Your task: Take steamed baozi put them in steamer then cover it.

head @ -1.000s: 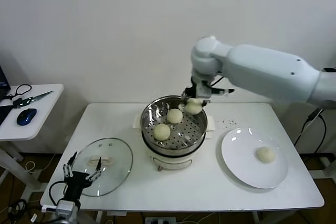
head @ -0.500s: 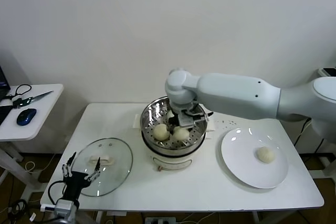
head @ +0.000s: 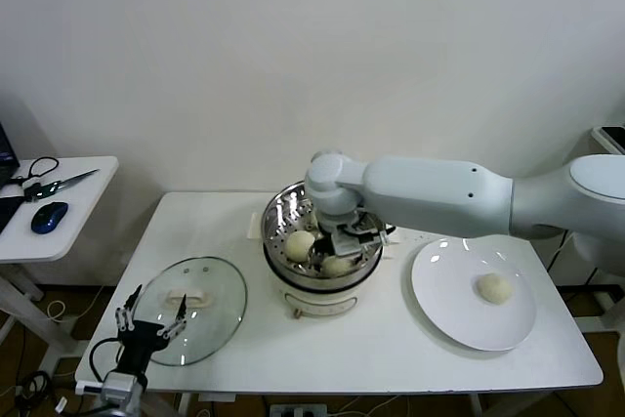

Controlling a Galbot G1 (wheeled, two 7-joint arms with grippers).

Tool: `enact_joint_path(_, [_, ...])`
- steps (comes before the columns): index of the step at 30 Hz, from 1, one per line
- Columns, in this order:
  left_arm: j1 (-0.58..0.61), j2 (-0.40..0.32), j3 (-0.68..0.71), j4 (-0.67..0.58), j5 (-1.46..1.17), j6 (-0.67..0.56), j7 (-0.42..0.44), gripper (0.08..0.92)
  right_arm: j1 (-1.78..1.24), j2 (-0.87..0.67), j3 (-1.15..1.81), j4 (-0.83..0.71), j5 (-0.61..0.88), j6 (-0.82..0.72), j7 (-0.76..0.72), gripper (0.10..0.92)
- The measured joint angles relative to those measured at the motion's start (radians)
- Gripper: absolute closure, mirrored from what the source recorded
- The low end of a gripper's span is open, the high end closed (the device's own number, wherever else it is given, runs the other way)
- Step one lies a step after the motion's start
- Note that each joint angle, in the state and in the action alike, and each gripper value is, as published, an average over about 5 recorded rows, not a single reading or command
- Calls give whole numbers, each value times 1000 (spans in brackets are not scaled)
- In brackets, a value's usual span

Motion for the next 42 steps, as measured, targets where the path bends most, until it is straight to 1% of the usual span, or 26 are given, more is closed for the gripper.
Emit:
enact_joint_path(7, [1,7,2,-2,1,2,0,177,12,-28,38,-19,-3,-4,21,202])
enact_joint_path(13, [5,6,6,-4,8,2,0,177,65,-91,46,-47,41,-63,63,203])
enact_joint_path(17, [7,6,10,-8,12,3,0,177,120,-157,16,-55,120,-160,114,203])
enact_joint_path(24, [1,8,24,-15,23,8,0,177,178,-303,-37,-58,309,-414,168,203])
enact_joint_path(28, [1,6,28,-17,28,6,0,177,157,-408,-34,-52,383,-542,177,203])
enact_joint_path(32, [3,6,27,-19,28,5,1,177,85,-514,8,-52,414,-632,178,203])
enact_joint_path(36, [3,7,25,-17,28,4,2,177,-10,-605,64,-62,419,-689,175,203])
enact_joint_path(42, [2,6,25,-16,28,4,3,177,-141,-679,133,-99,402,-735,166,203])
